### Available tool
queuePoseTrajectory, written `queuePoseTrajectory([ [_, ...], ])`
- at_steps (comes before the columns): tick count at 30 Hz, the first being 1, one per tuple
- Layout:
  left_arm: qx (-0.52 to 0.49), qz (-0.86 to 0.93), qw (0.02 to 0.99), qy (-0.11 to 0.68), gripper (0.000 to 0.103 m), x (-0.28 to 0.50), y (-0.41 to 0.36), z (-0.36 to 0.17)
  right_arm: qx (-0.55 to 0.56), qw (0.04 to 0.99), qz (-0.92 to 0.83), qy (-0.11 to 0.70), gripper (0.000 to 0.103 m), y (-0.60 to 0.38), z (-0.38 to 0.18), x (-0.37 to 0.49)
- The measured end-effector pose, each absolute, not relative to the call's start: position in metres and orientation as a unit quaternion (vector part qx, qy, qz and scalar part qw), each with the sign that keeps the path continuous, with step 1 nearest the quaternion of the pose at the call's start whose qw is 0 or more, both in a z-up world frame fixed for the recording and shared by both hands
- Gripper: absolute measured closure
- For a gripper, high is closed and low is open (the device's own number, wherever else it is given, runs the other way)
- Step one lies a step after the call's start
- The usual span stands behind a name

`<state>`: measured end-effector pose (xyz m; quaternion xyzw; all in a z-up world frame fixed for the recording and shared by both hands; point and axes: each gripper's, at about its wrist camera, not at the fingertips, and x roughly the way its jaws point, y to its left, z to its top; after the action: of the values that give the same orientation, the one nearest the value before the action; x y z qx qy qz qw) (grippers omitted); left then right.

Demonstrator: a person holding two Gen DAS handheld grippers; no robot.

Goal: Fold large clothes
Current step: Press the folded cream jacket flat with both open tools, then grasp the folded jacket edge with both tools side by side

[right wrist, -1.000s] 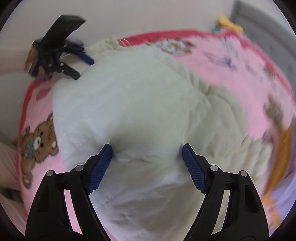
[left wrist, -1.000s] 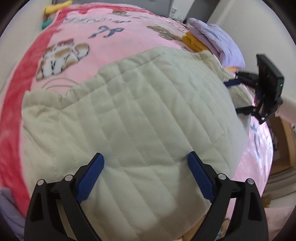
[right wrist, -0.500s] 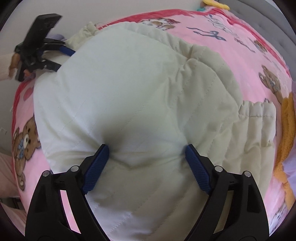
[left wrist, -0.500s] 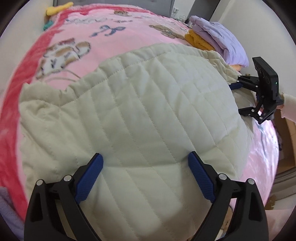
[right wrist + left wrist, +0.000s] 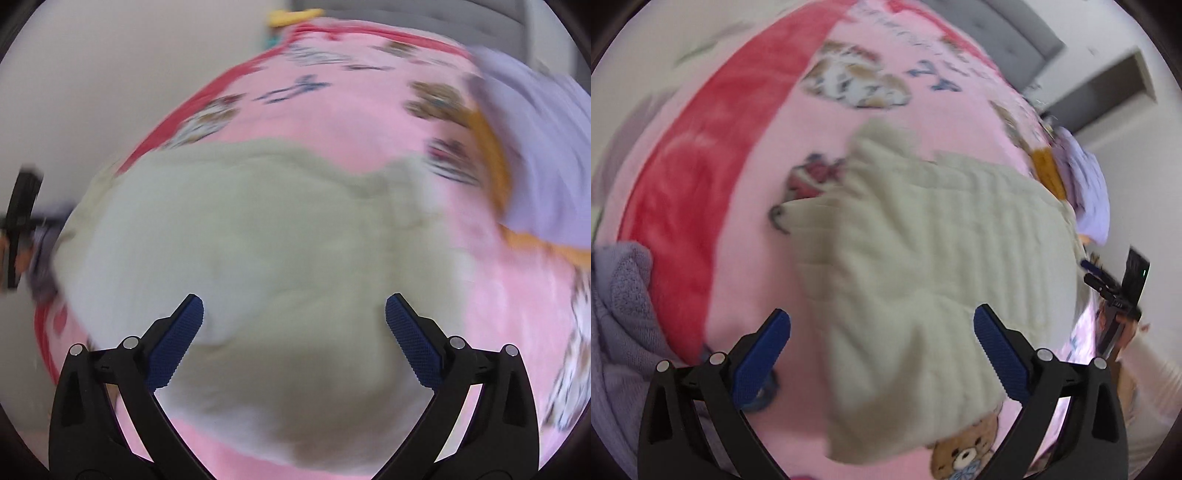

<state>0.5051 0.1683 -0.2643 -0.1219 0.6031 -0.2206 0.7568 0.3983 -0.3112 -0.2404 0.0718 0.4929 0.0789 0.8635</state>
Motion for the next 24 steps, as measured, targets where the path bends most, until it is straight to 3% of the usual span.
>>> queuePoseTrajectory([
  [9, -0.142, -0.247, 0.713, 0.641, 0.005, 0.547, 0.17, -0.307, 0.163, 0.838, 0.054, 0.518, 0.008, -0.398, -0.266, 0.425],
  [13, -0.143, -0.254, 0.682, 0.67, 0.005, 0.552, 0.161, -0.332, 0.193, 0.799, 0.046, 0.567, 0.008, -0.419, -0.293, 0.432],
  [24, -0.144, -0.274, 0.66, 0.685, 0.004, 0.558, 0.16, -0.347, 0.335, 0.707, 0.097, 0.615, 0.008, -0.438, -0.346, 0.427],
])
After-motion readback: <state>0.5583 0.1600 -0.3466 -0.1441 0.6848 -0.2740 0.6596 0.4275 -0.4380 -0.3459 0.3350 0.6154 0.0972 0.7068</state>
